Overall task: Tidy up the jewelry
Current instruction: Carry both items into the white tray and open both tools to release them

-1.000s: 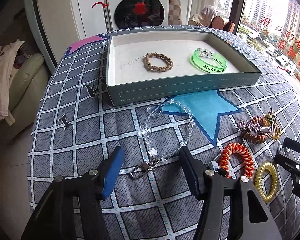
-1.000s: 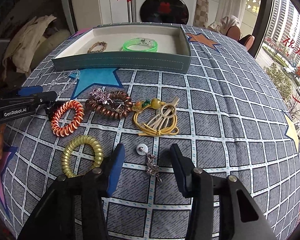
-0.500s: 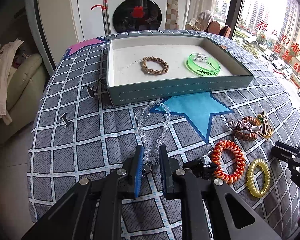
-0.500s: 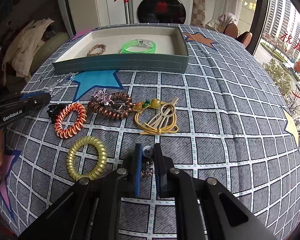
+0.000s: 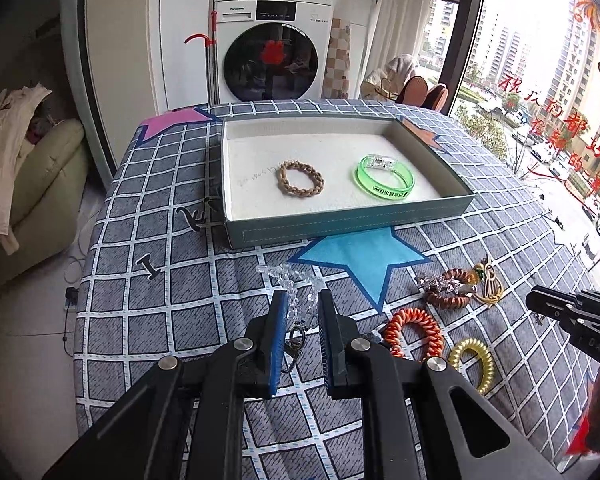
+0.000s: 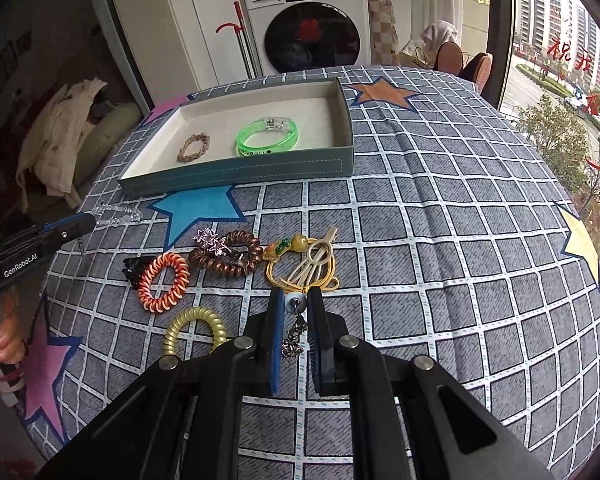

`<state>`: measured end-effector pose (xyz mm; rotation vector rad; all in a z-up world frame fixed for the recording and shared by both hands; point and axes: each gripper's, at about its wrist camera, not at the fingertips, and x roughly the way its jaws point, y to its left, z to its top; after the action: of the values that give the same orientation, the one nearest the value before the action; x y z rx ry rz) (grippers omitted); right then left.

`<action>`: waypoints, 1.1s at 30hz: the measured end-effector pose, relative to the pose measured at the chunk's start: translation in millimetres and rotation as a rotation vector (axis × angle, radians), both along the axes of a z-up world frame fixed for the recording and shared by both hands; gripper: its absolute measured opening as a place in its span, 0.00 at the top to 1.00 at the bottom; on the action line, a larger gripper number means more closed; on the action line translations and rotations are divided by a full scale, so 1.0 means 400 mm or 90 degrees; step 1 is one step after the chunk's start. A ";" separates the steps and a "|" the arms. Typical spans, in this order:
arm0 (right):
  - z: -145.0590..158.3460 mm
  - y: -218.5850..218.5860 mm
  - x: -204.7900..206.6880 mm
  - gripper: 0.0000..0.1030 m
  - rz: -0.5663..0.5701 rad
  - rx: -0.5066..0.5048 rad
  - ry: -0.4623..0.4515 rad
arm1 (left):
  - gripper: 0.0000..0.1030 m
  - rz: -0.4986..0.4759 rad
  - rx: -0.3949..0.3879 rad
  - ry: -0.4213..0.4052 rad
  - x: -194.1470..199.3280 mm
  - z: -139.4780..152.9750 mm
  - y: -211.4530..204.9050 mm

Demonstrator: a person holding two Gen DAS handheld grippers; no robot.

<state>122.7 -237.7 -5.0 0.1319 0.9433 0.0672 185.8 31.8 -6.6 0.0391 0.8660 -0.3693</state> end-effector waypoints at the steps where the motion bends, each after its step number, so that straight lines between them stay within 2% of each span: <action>1: 0.005 0.000 0.002 0.88 0.000 0.003 -0.002 | 0.66 -0.001 -0.005 -0.003 -0.001 0.009 0.000; 10: 0.056 -0.003 0.035 0.88 0.008 0.028 -0.025 | 0.66 -0.007 -0.033 -0.042 0.015 0.088 -0.016; 18: 0.109 -0.011 0.128 0.88 0.012 0.040 -0.046 | 0.66 -0.011 -0.031 -0.068 0.081 0.128 -0.049; 25: 0.127 -0.010 0.247 0.88 0.020 0.059 -0.053 | 0.66 0.012 -0.033 -0.072 0.178 0.130 -0.074; 33: 0.078 -0.014 0.387 0.88 0.010 0.036 -0.031 | 0.66 0.029 -0.016 -0.063 0.293 0.098 -0.107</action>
<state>277.5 -243.2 26.3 0.1744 0.8943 0.1112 302.9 -11.2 32.7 0.0136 0.7635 -0.3332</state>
